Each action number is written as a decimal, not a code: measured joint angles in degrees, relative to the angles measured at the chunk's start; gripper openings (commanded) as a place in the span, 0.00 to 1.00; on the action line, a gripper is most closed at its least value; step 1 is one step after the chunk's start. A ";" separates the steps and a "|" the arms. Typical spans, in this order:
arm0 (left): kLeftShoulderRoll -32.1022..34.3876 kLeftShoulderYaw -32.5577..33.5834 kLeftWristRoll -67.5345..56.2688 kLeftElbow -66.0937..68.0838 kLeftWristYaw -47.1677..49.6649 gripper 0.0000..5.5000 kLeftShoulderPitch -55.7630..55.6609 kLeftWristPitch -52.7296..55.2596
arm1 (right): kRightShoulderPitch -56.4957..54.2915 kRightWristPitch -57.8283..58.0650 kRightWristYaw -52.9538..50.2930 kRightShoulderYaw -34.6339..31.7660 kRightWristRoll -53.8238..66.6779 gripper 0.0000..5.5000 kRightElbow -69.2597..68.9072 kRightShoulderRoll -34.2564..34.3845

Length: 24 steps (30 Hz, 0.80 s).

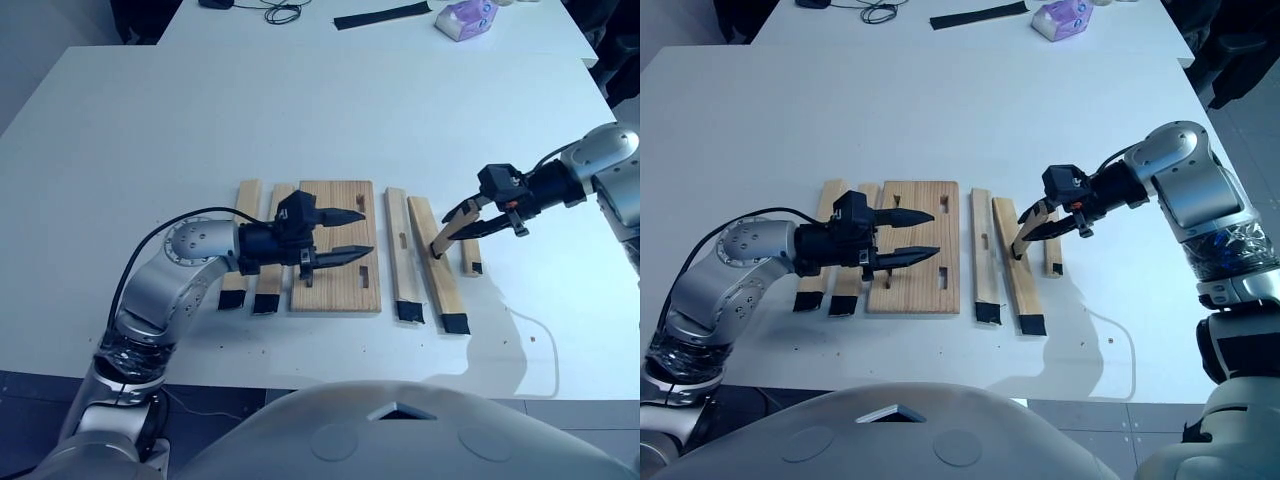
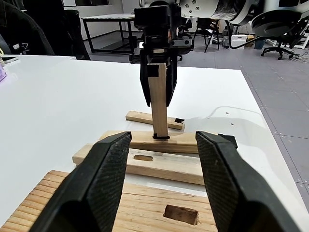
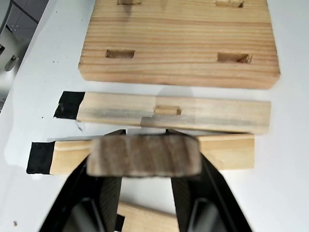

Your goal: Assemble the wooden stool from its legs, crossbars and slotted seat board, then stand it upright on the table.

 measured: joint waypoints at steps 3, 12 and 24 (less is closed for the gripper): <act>0.01 0.01 -0.03 -0.07 0.01 0.45 0.08 0.36 | 1.53 -1.06 -0.38 -0.46 -0.22 0.23 -1.37 -0.09; 0.13 0.23 -0.02 -0.01 -0.06 0.45 -0.07 0.46 | 9.89 -1.78 -5.21 -4.97 2.17 0.23 -9.41 -0.66; 0.15 0.28 -0.02 0.95 -0.83 0.45 -1.42 0.46 | 13.65 1.04 -7.90 -7.23 4.91 0.23 -12.53 0.56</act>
